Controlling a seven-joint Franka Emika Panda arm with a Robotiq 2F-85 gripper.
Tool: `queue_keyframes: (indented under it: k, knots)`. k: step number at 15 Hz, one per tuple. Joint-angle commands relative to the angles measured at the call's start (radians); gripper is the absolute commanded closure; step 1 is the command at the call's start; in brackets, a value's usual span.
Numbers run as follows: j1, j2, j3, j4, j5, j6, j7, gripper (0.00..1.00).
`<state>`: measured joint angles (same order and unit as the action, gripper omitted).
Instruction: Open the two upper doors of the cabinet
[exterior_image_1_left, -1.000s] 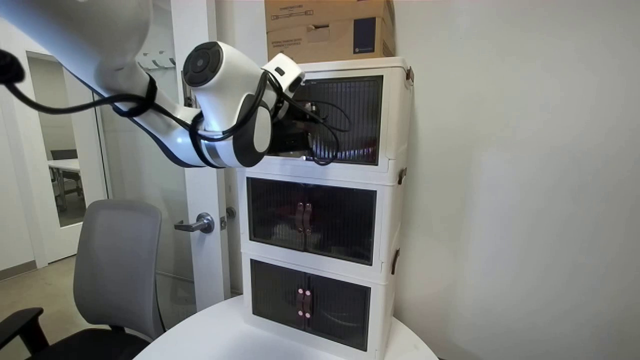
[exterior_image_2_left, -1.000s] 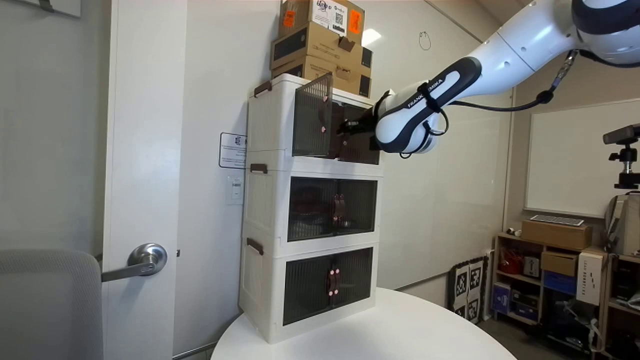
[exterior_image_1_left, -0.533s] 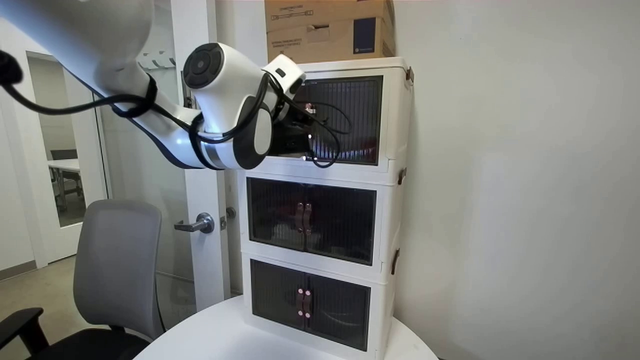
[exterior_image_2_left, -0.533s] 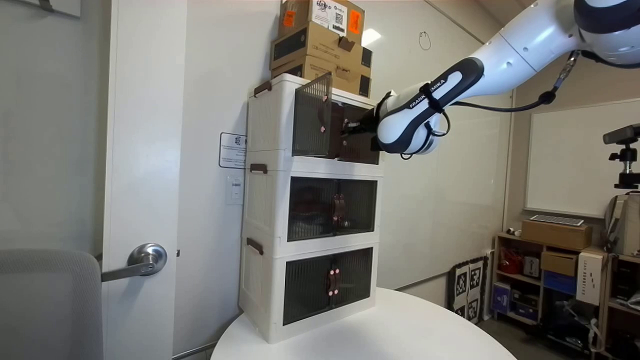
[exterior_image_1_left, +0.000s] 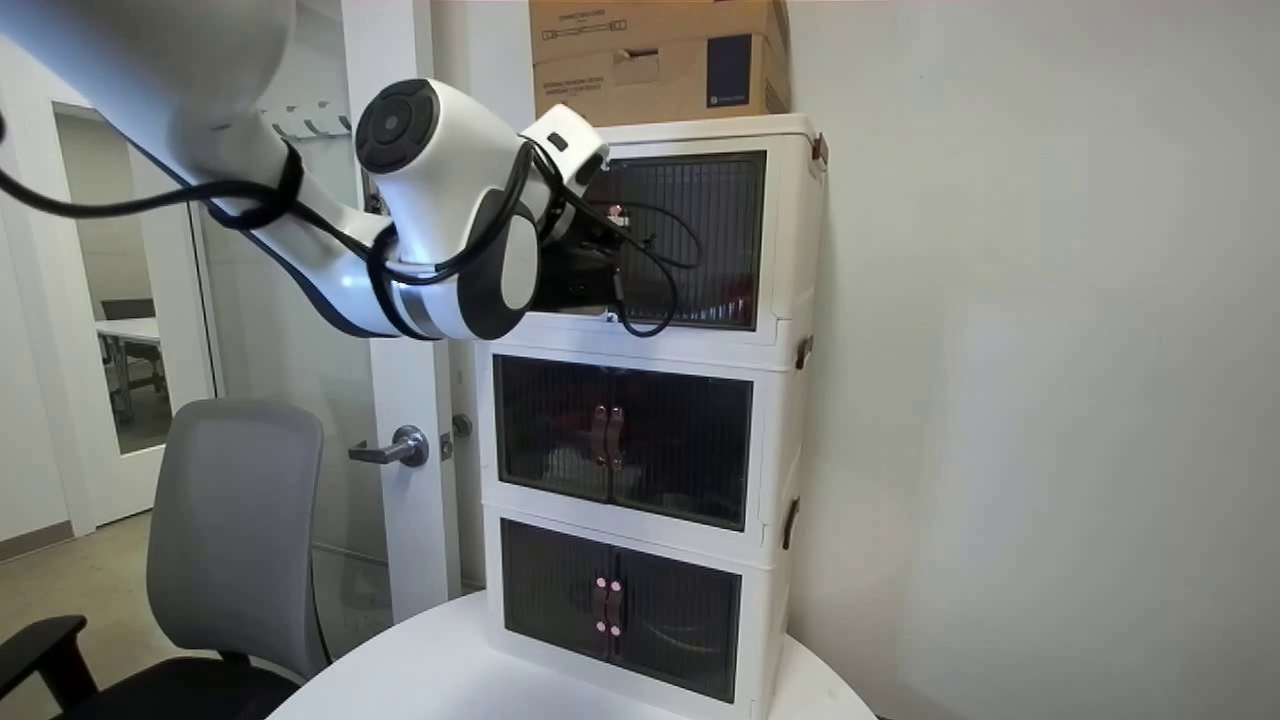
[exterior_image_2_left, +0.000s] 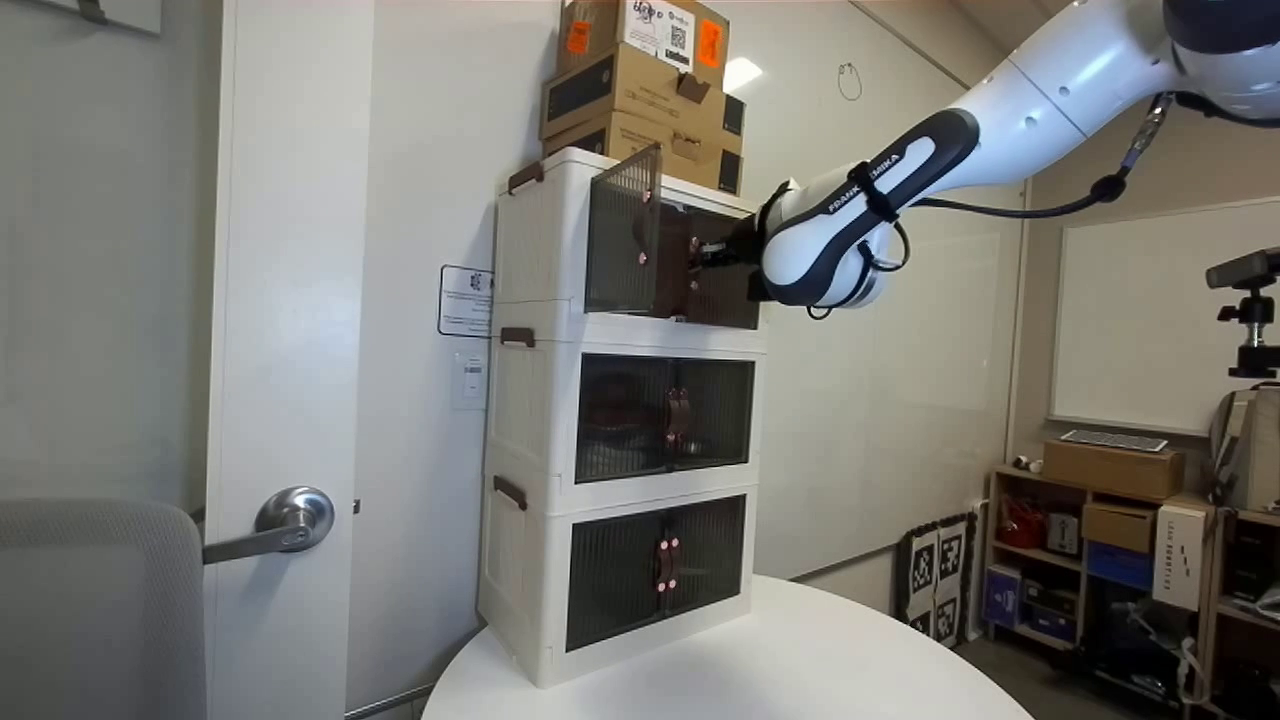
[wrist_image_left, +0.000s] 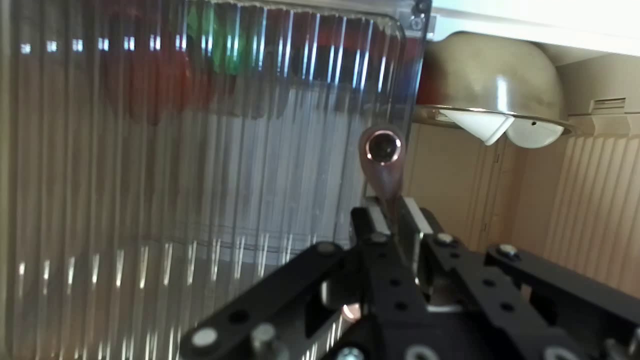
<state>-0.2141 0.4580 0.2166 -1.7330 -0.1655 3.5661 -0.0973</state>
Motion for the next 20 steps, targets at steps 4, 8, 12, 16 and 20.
queue_keyframes:
  k: [4, 8, 12, 16, 20]
  knots:
    - [-0.011, -0.144, -0.017, -0.173, 0.022, 0.052, -0.003, 0.9]
    - [0.046, -0.199, -0.098, -0.256, 0.077, 0.096, -0.039, 0.9]
    - [0.09, -0.25, -0.145, -0.332, 0.199, 0.155, -0.092, 0.64]
    - [0.125, -0.3, -0.172, -0.406, 0.348, 0.238, -0.185, 0.41]
    - [0.133, -0.343, -0.184, -0.455, 0.509, 0.318, -0.295, 0.11]
